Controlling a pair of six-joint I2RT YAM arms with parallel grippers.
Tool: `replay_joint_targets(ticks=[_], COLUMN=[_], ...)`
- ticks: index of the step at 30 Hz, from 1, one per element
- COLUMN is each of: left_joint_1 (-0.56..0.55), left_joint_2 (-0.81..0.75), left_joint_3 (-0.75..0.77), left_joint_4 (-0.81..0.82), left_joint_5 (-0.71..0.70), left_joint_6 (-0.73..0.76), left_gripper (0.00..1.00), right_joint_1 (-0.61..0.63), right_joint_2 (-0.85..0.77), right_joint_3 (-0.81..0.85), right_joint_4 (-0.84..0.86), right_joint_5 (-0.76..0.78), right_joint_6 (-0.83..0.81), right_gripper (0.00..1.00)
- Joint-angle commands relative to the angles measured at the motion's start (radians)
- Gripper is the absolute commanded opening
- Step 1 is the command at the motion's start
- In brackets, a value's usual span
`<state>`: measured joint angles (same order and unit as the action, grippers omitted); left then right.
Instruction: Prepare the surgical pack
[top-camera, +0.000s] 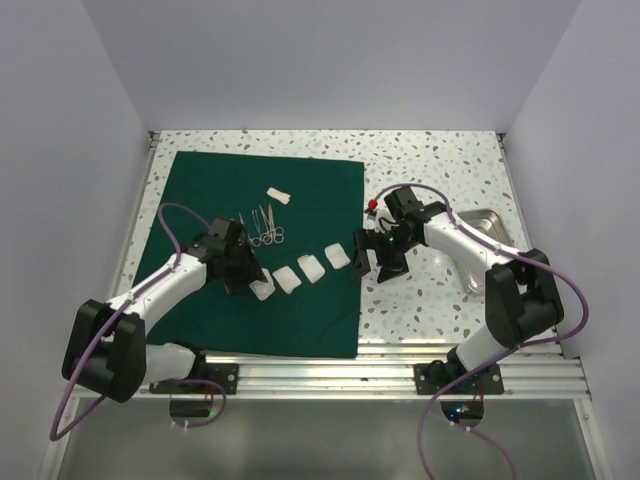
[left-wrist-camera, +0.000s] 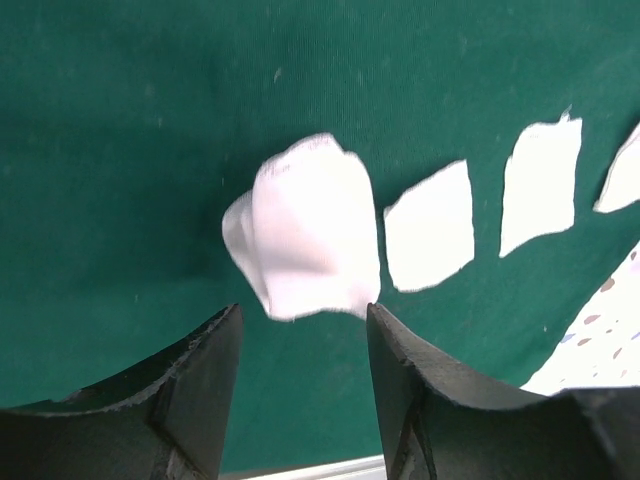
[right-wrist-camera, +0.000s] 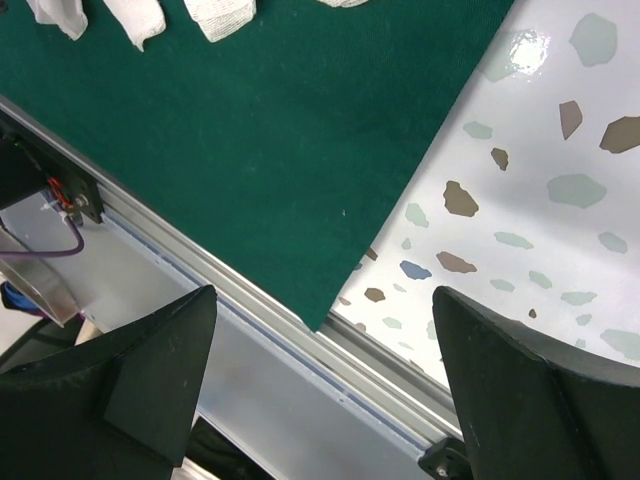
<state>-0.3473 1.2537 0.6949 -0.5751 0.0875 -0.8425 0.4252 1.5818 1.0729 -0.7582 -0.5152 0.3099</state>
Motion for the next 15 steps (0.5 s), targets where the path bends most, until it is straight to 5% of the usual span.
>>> replay_joint_targets(ticks=[1, 15], left_joint_1=[0.042, 0.060], left_joint_2=[0.041, 0.113], left_joint_3=[0.006, 0.011], left_joint_4=[0.097, 0.081], left_joint_5=[0.040, 0.028], left_joint_6=[0.063, 0.082], left_gripper=[0.55, 0.47], right_joint_1=[-0.003, -0.003], right_joint_2=[-0.052, -0.037], right_joint_3=[0.018, 0.032], right_joint_4=[-0.036, -0.038], right_joint_5=[0.001, -0.002], right_joint_6=[-0.002, 0.008], right_gripper=[0.93, 0.93])
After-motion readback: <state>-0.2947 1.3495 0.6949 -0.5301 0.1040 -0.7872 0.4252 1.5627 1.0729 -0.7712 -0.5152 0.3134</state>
